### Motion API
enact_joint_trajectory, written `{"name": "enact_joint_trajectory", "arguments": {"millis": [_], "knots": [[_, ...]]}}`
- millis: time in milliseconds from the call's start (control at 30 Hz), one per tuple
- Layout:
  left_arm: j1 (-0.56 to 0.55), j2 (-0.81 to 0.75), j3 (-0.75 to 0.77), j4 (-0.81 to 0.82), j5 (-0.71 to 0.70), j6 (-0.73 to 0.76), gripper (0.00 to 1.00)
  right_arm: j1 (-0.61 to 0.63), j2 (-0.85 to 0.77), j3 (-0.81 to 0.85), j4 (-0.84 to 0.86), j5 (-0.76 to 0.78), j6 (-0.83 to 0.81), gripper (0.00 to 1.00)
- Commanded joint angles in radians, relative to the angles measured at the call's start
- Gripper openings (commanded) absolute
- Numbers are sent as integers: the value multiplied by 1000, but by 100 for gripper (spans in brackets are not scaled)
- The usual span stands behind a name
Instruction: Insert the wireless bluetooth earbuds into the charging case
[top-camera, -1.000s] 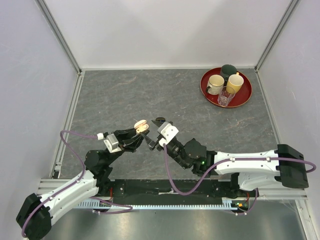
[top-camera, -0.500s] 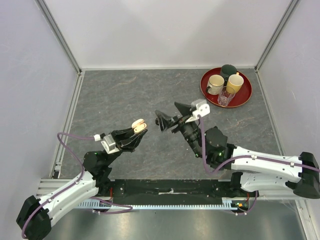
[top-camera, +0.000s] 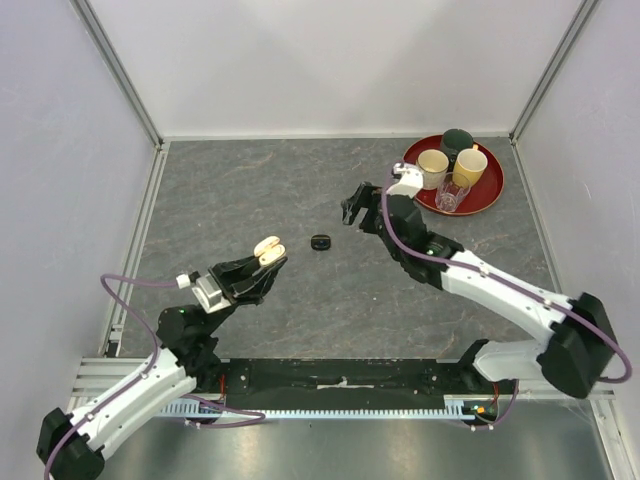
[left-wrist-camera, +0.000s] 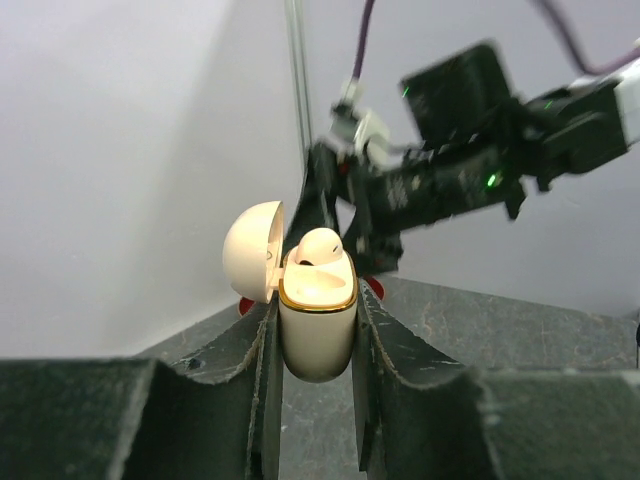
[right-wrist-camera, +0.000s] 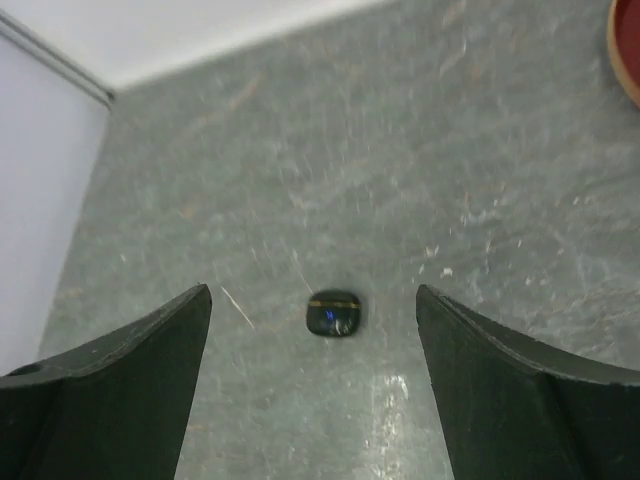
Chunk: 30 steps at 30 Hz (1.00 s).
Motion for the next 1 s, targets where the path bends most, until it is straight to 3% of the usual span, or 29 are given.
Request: {"name": "enact_joint_trajectory", "arguments": {"millis": [0, 233, 633, 767, 967], "knots": [[-4, -56, 76, -75, -10, 66, 2, -31, 143, 43, -86, -312, 90, 88], [-4, -149, 145, -201, 18, 101, 2, -12, 364, 89, 22, -573, -7, 80], [-4, -194, 254, -318, 70, 109, 2, 165, 584, 230, 94, -621, -157, 72], [-4, -203, 262, -313, 73, 109, 2, 181, 673, 285, 132, -681, -157, 65], [-4, -223, 290, -336, 87, 107, 2, 205, 765, 382, 120, -696, -189, 63]]}}
